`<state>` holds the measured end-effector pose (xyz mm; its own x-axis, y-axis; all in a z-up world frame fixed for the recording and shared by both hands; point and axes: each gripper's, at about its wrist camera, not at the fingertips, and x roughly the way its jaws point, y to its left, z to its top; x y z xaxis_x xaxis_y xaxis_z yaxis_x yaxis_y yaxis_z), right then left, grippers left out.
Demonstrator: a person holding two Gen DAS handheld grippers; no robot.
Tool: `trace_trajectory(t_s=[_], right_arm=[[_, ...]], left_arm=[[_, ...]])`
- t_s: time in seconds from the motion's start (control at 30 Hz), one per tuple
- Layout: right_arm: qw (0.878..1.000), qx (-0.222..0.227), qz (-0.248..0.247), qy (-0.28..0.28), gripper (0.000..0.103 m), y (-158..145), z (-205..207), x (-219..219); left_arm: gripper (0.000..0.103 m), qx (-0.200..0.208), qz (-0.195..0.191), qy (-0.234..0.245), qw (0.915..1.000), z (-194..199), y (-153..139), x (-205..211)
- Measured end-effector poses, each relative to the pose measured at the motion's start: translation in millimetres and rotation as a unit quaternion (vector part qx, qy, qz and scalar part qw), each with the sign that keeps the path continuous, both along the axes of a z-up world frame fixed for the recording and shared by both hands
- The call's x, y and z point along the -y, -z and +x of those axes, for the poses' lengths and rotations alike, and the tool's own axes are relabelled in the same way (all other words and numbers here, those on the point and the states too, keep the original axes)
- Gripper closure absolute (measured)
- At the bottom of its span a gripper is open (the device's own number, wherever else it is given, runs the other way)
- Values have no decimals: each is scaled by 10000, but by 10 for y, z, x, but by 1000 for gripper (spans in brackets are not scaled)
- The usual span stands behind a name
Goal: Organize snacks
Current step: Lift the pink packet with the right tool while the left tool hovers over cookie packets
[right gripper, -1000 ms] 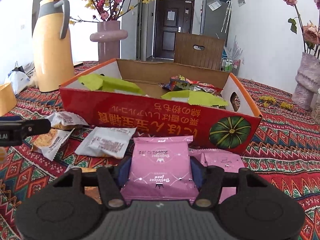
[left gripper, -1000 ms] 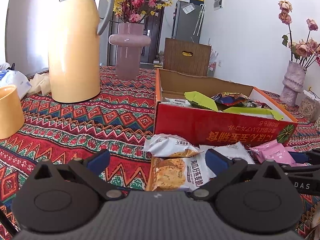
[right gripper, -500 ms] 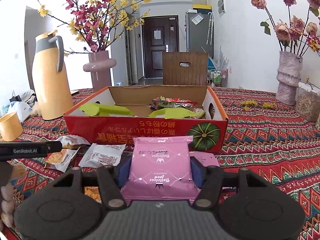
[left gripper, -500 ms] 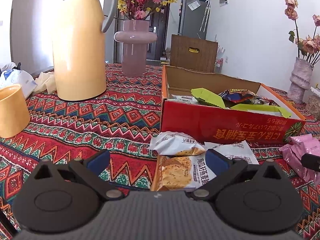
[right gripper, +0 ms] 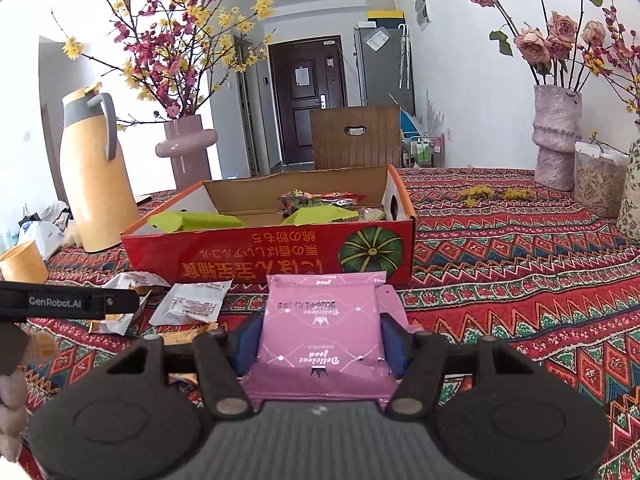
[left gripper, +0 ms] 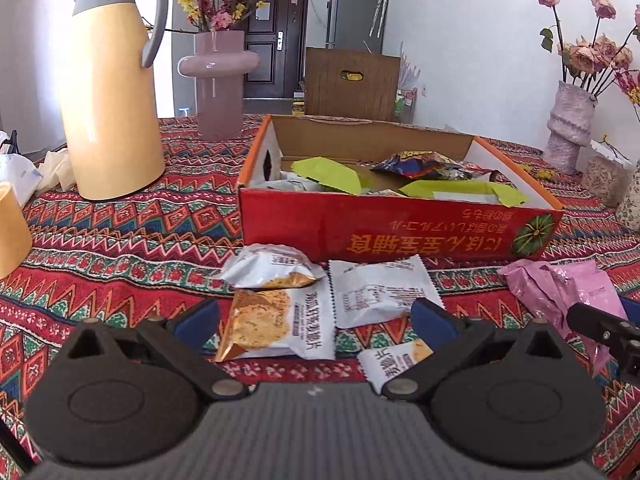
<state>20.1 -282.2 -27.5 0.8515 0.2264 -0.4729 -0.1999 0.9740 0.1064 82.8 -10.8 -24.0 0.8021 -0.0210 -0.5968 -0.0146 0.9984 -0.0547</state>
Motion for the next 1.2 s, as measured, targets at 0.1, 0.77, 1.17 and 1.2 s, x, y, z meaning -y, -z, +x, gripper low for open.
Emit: trace_trajectory(t_s=[0.1,0.77,1.17,1.2], right_arm=[[10000,-12,59,45,42,28,-11,69],[9992,-126,338,158,42,212,29,350],[9993,-165,306,108,42,252,43,350],[9994,-167,296,110,42,254,38,347]], left_arm=[[0,-133,-10,85,9999,20,16,113],[0,-1166,-65,54,9931,256,230,656],[2,-1159,226,-178,9928,253,286,749],[4,-1137,220,-177,9931,249,287,747]])
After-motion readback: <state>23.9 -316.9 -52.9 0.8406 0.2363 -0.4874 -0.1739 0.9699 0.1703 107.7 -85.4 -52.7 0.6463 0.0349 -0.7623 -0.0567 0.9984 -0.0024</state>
